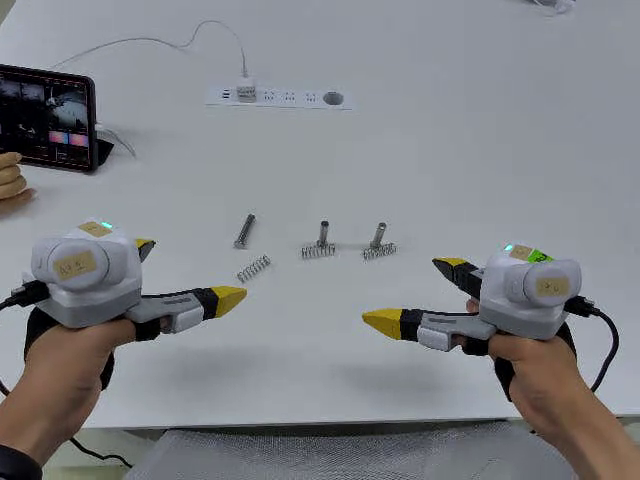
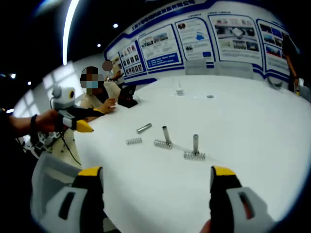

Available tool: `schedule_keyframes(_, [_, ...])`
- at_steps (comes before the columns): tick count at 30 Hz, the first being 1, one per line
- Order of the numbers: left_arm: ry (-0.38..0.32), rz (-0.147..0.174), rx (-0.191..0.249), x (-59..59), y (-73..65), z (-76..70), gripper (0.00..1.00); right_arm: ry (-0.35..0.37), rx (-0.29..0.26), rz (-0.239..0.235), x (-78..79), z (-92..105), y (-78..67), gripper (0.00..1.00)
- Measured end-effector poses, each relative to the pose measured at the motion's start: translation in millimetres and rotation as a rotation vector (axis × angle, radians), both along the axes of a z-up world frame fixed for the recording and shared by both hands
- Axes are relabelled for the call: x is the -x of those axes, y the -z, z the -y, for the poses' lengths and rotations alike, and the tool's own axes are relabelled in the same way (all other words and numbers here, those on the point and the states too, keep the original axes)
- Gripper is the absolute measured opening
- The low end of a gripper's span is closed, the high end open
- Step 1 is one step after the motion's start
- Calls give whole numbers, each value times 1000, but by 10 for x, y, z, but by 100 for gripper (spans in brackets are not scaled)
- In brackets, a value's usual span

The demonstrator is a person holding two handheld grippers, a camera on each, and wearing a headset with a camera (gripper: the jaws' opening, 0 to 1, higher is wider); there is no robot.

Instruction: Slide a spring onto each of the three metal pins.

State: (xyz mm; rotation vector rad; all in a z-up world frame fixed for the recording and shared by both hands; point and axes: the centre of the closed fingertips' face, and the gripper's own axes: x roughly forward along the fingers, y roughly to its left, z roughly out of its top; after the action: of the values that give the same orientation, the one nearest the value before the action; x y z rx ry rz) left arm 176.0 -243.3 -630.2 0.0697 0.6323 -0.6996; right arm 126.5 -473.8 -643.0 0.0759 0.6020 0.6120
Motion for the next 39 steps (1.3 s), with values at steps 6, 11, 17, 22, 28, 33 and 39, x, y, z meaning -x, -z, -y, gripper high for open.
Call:
schedule_keyframes(6, [-1,1,3,-34,-12,4,90,7,0,-1,18,19,-5,92])
schedule_keyframes(11, [-3,4,3,-100,-12,0,89,16,4,2,27,33,-21,92])
schedule_keyframes(17, [-7,12,5,-210,-37,-7,88,22,3,3,15,39,-36,92])
schedule_keyframes(22, [-13,16,16,-311,-54,2,88,23,4,0,-2,34,-41,92])
schedule_keyframes(28, [-14,17,24,-400,-44,34,86,17,-1,-5,-9,6,-42,90])
schedule_keyframes(33, [-11,13,26,-465,-14,55,85,16,5,-11,-6,-4,-30,90])
schedule_keyframes(39, [-3,-1,22,-534,49,88,85,31,4,-17,0,17,-33,90])
